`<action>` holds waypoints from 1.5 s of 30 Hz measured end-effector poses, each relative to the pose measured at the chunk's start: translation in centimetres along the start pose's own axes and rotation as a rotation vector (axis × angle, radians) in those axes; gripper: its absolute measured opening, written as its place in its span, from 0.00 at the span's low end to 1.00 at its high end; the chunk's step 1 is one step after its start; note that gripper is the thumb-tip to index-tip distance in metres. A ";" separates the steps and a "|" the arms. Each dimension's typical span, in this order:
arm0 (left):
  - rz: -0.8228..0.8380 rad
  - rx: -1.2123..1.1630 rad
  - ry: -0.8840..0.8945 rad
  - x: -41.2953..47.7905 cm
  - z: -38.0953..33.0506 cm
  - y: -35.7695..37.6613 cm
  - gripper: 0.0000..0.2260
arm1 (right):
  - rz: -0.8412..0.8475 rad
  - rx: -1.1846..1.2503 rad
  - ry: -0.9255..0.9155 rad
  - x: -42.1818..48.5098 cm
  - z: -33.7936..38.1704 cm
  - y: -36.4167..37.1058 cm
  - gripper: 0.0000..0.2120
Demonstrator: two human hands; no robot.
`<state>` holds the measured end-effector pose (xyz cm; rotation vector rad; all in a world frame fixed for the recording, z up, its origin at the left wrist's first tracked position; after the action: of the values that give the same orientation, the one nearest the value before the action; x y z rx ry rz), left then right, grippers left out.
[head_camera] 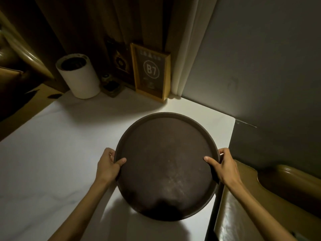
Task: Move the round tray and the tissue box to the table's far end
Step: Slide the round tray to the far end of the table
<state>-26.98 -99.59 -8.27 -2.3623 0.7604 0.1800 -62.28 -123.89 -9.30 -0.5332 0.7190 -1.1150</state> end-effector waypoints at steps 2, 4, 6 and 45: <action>-0.023 0.028 0.009 0.5 0.6 0.0 0.13 | 0.002 -0.003 -0.007 -0.1 -0.5 1.0 0.19; -0.046 0.054 0.010 0.9 1.1 -0.1 0.13 | 0.005 -0.007 -0.016 0.0 -0.7 1.7 0.19; -0.063 0.072 0.012 0.9 1.5 -0.3 0.13 | -0.011 -0.027 -0.028 0.2 -0.5 2.0 0.20; -0.066 0.747 0.056 -2.8 3.7 1.8 0.38 | -0.049 -0.667 -0.320 -6.0 7.3 11.1 0.34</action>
<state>-30.13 -97.11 -11.26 -1.6788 0.6304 -0.1766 -51.59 -114.10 -10.86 -1.2698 0.7906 -0.7885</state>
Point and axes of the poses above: each hand's wrist, its own x-axis towards the middle knuckle, its own y-axis out of the palm, z = x × y, the point moved 9 cm from there along x, towards the middle knuckle, and after that the axes turned 6 degrees about -x, right-handed, at the moved point
